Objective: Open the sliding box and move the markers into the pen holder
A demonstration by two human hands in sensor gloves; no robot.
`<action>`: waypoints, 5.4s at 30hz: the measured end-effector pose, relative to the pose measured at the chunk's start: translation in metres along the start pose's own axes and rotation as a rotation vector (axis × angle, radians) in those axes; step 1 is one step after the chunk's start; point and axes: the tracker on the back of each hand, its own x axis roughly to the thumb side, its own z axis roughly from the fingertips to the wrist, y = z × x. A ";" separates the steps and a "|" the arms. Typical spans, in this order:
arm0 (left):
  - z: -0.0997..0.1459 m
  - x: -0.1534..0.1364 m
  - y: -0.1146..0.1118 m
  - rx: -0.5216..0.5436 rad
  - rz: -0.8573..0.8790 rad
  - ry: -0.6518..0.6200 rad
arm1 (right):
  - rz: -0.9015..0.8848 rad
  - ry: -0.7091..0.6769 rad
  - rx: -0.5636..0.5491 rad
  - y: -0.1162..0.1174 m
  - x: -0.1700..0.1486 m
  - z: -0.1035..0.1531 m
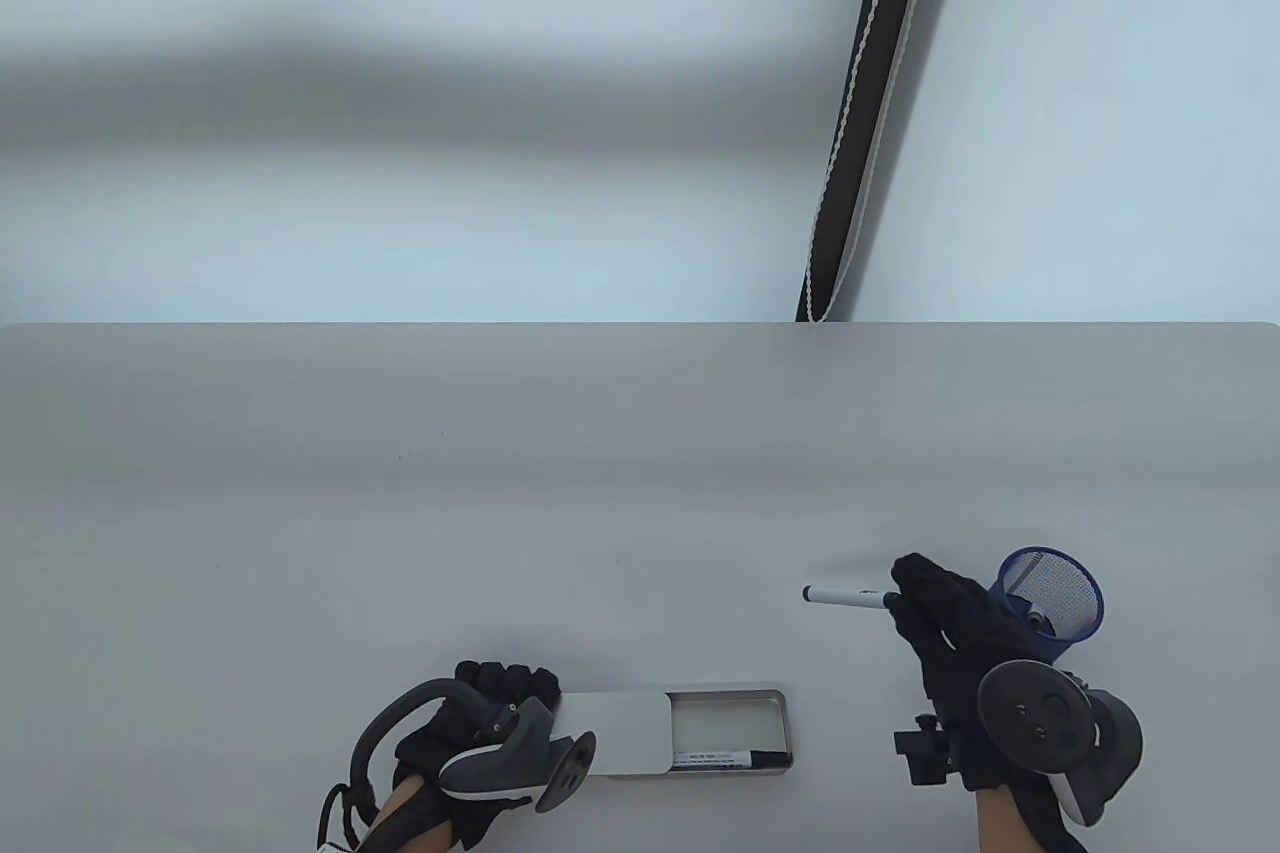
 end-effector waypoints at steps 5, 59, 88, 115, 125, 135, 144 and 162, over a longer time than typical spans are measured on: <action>0.000 0.000 0.000 -0.001 0.001 0.000 | 0.054 0.018 -0.109 -0.010 0.000 0.001; -0.001 0.001 0.000 -0.001 0.000 0.001 | 0.403 0.212 -0.159 -0.003 -0.049 0.008; -0.001 0.000 0.000 0.001 -0.001 0.001 | 0.386 0.170 -0.115 0.005 -0.033 0.009; -0.001 0.003 0.000 -0.008 -0.012 -0.025 | 0.275 -0.241 0.491 0.089 0.066 0.043; -0.001 0.004 0.000 -0.009 -0.011 -0.034 | 0.335 -0.338 0.729 0.118 0.074 0.060; -0.001 0.007 0.000 -0.004 -0.028 -0.026 | 0.389 -0.333 0.788 0.125 0.068 0.062; -0.001 0.006 0.000 -0.003 -0.026 -0.024 | 0.569 -0.377 0.754 0.138 0.067 0.069; -0.001 0.006 0.000 0.014 -0.031 -0.016 | 0.781 -0.559 0.679 0.149 0.080 0.078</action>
